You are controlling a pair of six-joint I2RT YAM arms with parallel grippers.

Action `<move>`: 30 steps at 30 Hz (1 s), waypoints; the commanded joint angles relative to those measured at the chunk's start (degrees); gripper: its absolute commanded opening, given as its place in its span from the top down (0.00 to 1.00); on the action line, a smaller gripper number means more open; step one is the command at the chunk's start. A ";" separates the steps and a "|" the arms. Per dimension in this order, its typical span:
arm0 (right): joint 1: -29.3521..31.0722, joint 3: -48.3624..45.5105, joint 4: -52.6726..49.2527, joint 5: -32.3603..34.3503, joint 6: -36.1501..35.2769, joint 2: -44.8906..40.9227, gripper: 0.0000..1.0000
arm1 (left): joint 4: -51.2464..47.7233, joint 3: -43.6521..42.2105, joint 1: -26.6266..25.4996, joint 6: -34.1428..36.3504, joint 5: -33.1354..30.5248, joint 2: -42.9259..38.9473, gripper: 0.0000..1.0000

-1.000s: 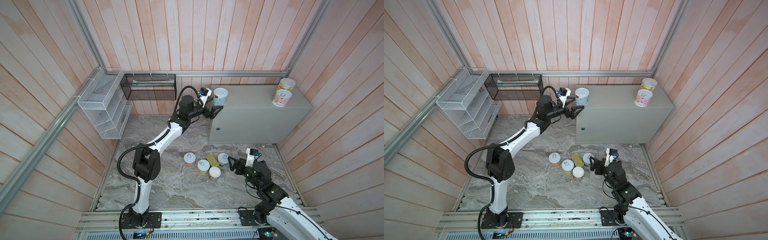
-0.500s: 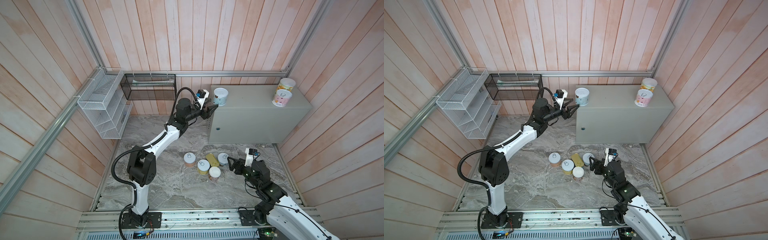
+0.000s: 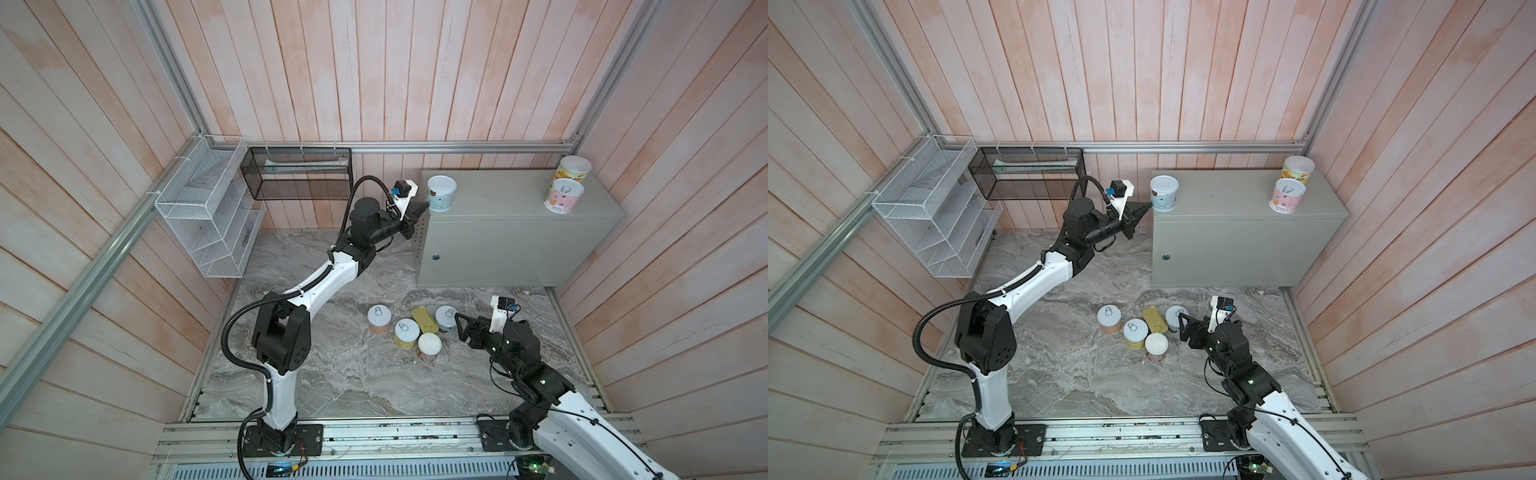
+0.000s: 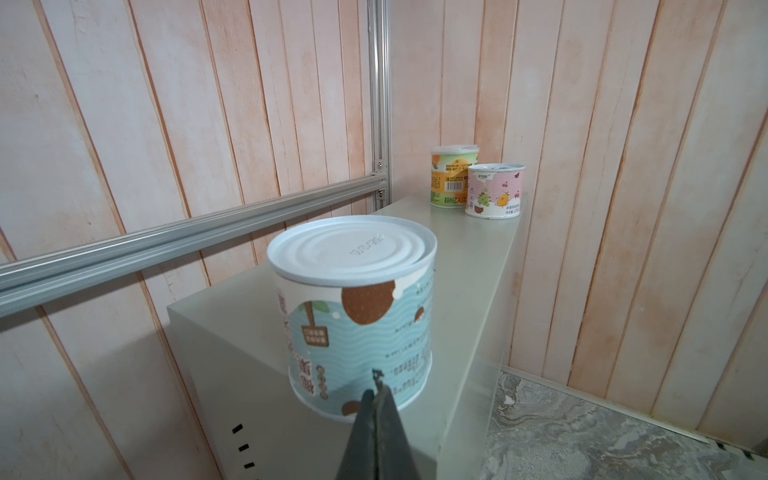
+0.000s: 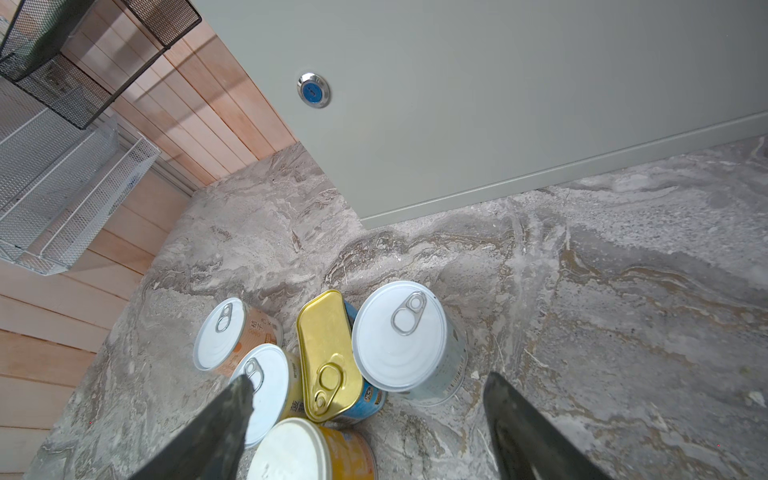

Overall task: Place and organize the canned foods onto the counter
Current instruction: 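Open the left gripper and draw it back from the light-blue can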

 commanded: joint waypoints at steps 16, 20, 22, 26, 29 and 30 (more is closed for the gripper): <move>0.08 0.34 0.12 0.83 0.50 -0.80 0.14 | -12.00 19.65 -0.13 0.56 1.94 10.37 1.00; 0.13 0.42 0.20 0.83 0.41 -0.66 0.14 | -14.84 23.09 -0.58 1.68 2.20 12.29 1.00; 0.12 0.57 0.00 0.74 0.33 -0.65 0.14 | -16.39 23.77 -0.77 2.26 1.33 12.41 0.99; 0.13 0.64 0.13 0.57 0.06 -0.82 0.14 | -13.31 17.47 -0.81 2.26 1.23 7.43 0.88; 0.09 0.69 0.79 0.30 -0.37 -0.41 0.14 | -11.49 12.11 -0.90 2.58 -0.46 2.97 0.61; 0.07 0.78 1.03 0.13 -0.54 -0.12 0.14 | -11.33 10.76 -0.94 2.53 -1.26 1.75 0.48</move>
